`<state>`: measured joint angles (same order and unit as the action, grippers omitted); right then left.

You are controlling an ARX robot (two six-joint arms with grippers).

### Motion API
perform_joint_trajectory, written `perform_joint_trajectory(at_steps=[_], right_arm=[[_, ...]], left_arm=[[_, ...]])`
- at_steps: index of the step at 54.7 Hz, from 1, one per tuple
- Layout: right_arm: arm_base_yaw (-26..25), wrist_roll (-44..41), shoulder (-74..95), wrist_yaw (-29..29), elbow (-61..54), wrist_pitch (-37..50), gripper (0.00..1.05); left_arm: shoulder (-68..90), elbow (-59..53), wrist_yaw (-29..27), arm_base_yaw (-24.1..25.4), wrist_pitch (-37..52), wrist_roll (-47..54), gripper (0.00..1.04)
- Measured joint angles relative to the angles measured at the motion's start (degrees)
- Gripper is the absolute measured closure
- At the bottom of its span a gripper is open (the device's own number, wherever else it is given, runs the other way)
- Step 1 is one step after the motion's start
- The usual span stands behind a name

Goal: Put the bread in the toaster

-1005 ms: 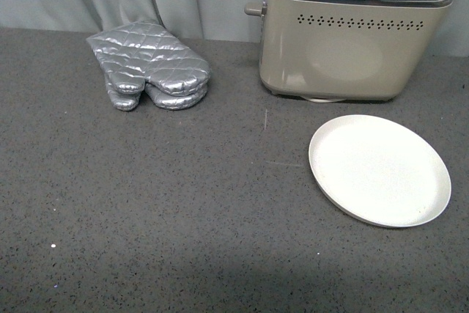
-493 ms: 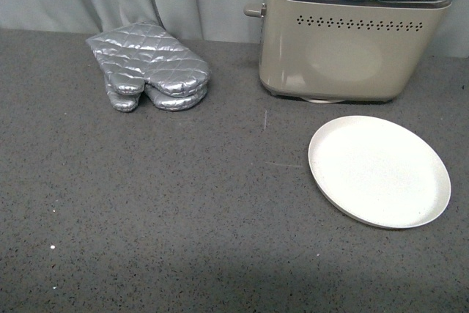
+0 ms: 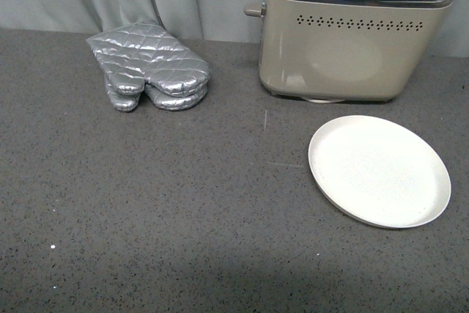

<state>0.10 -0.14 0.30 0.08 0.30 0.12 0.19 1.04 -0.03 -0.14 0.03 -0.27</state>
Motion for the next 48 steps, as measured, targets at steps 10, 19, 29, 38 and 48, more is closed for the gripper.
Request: perform_joint_trajectory(at_steps=[10, 19, 29, 38, 48], right_arm=[[0.0, 0.0, -0.1, 0.0, 0.0, 0.0, 0.81], [0.0, 0.0, -0.1, 0.0, 0.0, 0.0, 0.45], [0.0, 0.0, -0.1, 0.0, 0.0, 0.0, 0.17], [0.0, 0.0, -0.1, 0.0, 0.0, 0.0, 0.10], [0.0, 0.0, -0.1, 0.0, 0.0, 0.0, 0.10]], left_arm=[[0.0, 0.0, 0.0, 0.0, 0.0, 0.0, 0.07], [0.0, 0.0, 0.0, 0.0, 0.0, 0.0, 0.07], [0.0, 0.0, 0.0, 0.0, 0.0, 0.0, 0.07], [0.0, 0.0, 0.0, 0.0, 0.0, 0.0, 0.07], [0.0, 0.0, 0.0, 0.0, 0.0, 0.0, 0.07]])
